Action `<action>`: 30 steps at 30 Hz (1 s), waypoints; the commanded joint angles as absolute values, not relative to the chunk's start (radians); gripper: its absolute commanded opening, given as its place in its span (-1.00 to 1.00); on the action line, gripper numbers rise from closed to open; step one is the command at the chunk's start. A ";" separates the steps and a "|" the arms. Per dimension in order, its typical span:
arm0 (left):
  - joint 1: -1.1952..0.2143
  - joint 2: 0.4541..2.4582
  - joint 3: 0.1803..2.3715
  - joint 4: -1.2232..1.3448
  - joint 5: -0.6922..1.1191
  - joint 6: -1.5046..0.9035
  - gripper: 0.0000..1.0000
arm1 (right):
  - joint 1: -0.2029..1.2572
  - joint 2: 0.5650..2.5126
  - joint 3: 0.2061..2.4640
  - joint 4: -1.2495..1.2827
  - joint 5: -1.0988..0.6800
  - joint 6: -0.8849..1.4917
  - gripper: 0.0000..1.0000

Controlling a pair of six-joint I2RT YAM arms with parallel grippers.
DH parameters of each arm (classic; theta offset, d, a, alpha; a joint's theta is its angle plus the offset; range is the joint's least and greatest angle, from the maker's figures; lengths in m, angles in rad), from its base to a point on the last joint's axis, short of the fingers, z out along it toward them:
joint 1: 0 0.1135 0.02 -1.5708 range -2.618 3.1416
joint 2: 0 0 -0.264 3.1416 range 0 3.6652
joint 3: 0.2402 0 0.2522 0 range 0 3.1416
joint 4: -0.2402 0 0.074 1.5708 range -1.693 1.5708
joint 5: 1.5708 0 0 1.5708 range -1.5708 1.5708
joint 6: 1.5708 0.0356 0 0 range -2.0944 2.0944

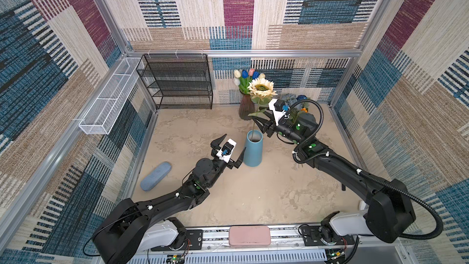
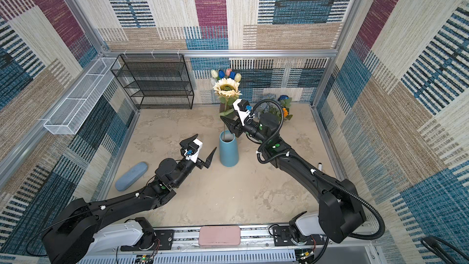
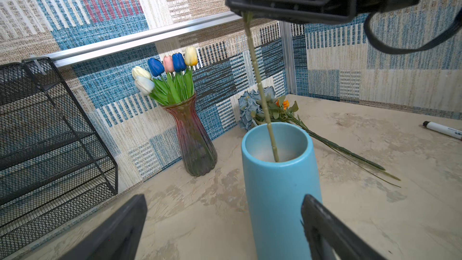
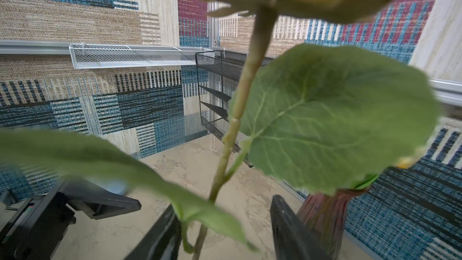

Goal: Arrange flowers in a vase
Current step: Place the flower in the vase.

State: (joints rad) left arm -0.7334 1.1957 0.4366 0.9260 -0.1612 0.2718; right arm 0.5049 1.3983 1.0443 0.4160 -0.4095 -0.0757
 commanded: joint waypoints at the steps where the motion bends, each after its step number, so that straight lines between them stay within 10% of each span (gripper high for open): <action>1: -0.731 1.190 0.432 0.948 -0.173 0.258 0.98 | 0.506 1.432 1.117 0.249 -0.428 -0.118 0.34; 20: -0.721 1.194 0.436 0.967 -0.160 0.250 0.98 | 0.506 1.236 1.074 0.203 -0.355 -0.103 0.41; 30: -0.720 1.122 0.444 0.899 -0.119 0.246 0.98 | 0.345 1.229 1.067 0.258 -0.160 0.045 -0.02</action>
State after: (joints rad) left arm -0.7219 1.1419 0.4355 0.9108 -0.1497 0.2672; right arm 0.3985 1.2133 1.0599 0.2287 -0.1726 -0.0475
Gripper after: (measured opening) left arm 0.990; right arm 0.494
